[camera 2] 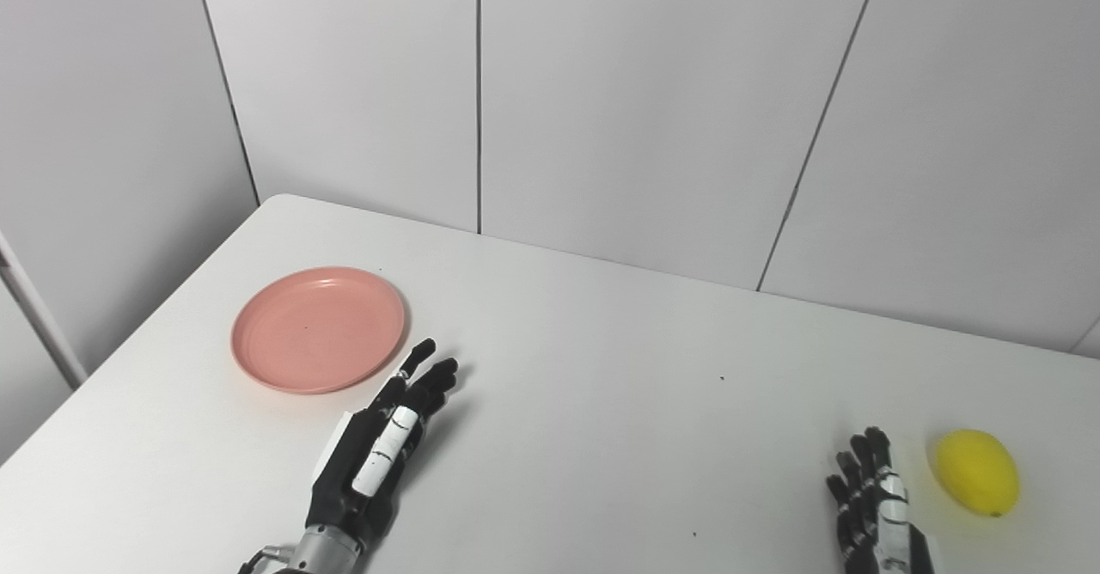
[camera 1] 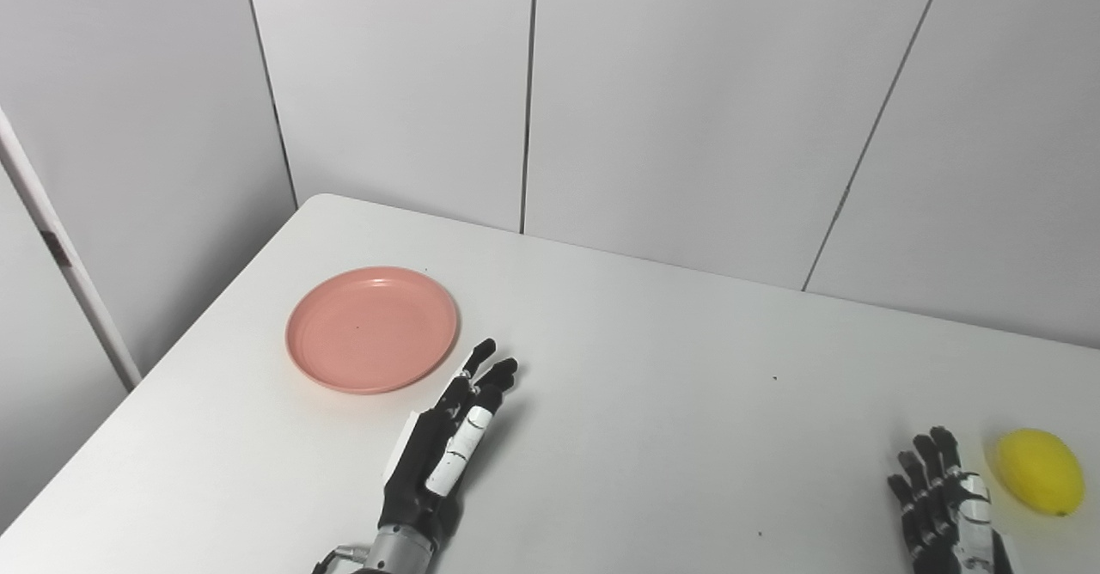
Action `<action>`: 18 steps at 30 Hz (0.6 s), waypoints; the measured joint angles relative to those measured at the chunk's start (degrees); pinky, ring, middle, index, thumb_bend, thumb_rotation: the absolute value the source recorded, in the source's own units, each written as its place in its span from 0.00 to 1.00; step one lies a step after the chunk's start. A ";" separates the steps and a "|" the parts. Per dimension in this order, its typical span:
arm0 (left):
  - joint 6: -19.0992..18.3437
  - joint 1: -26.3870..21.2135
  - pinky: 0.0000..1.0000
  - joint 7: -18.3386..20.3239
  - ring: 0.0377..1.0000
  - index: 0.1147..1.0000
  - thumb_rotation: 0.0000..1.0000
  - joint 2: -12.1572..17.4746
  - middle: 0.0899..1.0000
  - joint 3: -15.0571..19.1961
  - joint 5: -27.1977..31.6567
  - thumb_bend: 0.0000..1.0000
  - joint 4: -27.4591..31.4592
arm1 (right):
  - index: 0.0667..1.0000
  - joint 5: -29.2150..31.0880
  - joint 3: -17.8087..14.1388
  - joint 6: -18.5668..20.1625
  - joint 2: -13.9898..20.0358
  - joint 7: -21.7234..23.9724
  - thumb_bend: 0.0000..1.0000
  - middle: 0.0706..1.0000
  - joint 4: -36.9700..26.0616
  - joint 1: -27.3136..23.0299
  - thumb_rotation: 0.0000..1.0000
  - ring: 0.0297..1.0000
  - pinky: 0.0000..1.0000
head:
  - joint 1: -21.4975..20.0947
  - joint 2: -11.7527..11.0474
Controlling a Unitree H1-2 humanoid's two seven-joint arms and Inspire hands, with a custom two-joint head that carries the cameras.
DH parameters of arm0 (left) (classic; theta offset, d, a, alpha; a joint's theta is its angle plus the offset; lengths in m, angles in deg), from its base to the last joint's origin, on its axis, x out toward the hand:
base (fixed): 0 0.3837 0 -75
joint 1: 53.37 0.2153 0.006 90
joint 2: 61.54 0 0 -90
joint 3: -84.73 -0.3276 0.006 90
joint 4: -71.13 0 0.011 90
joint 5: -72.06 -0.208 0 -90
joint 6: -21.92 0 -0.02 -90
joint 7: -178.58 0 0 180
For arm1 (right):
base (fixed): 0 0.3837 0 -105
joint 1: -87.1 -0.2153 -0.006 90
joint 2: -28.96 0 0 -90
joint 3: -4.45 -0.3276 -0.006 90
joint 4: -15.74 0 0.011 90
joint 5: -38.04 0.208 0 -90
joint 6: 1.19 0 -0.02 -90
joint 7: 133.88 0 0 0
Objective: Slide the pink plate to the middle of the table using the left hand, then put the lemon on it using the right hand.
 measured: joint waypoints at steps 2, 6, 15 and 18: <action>0.20 0.01 0.94 0.16 0.90 0.90 0.77 0.03 0.87 0.19 0.08 0.81 0.03 | 1.00 -0.40 0.07 0.00 -0.10 -0.01 0.66 1.00 -0.02 0.00 1.00 1.00 1.00 | -0.18 0.18; -0.07 0.10 0.95 0.20 0.90 0.90 0.77 0.07 0.87 0.43 0.33 0.83 0.63 | 1.00 -0.87 0.11 0.00 -0.44 -0.07 0.67 0.99 -0.16 0.02 1.00 0.99 1.00 | -0.18 0.61; -5.14 0.65 0.95 0.18 0.89 0.89 0.80 0.44 0.87 0.62 0.33 0.87 4.57 | 0.99 -0.48 -0.04 0.01 -0.85 -0.09 0.67 0.98 -0.41 -0.02 1.00 0.98 1.00 | -0.18 0.97; -8.13 0.44 0.95 0.16 0.89 0.89 0.81 0.51 0.88 1.29 0.60 0.90 6.71 | 0.99 -0.51 -0.04 0.01 -0.87 -0.09 0.66 0.98 -0.42 -0.03 1.00 0.98 1.00 | -0.27 1.06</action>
